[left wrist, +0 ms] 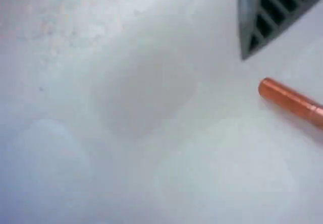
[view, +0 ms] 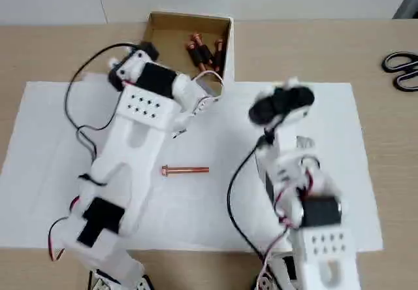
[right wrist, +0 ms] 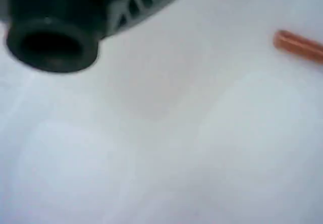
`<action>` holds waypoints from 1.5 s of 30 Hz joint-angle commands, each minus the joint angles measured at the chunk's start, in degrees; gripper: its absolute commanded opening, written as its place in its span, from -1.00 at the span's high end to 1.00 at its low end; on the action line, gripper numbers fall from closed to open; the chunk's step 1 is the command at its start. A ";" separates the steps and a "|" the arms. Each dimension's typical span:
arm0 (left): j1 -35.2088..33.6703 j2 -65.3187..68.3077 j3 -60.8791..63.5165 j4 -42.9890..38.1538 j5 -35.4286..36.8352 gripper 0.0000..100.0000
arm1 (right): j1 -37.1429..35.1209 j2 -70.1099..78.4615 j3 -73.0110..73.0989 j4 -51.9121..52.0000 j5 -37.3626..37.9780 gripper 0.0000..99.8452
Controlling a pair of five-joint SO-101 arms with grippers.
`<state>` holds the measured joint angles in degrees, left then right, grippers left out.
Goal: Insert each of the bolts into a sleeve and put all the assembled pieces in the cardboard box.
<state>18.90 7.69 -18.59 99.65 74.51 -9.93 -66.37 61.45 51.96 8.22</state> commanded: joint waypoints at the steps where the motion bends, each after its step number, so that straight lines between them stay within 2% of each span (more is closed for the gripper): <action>1: 2.20 -7.56 4.88 0.79 1.67 0.36 | 0.48 -14.81 11.25 -4.70 1.67 0.99; 5: 4.04 -14.42 15.34 0.53 1.76 0.36 | 0.48 -29.76 22.33 -6.37 2.02 0.99; 8: 2.99 -17.67 22.64 -1.85 1.93 0.36 | 0.48 -38.64 28.48 -6.29 2.02 0.99; 15: -7.91 -18.02 33.27 -5.45 2.20 0.36 | 0.40 -35.38 29.98 -6.73 1.49 0.99; 19: -8.44 -14.95 38.11 -8.09 2.20 0.36 | 0.40 -36.88 30.07 -6.73 1.49 0.99; 23: -8.18 -11.16 39.08 -10.99 2.20 0.36 | 0.40 -37.49 30.07 -6.73 1.49 0.99; 29: -4.22 -3.34 39.08 -11.43 2.20 0.36 | 0.40 -37.58 34.99 -6.73 1.49 0.99; 41: -4.48 6.42 38.73 -14.68 2.55 0.37 | 0.48 -37.58 34.99 -9.10 1.49 0.99; 43: -4.48 6.51 38.20 -14.33 2.64 0.46 | 0.48 -37.58 34.99 -9.10 1.49 0.99; 45: -4.48 6.51 35.65 -12.40 3.16 0.64 | 0.48 -37.58 34.99 -9.10 1.49 0.99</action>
<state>14.77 12.00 18.86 86.02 76.53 -9.85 -102.77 96.09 44.40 9.80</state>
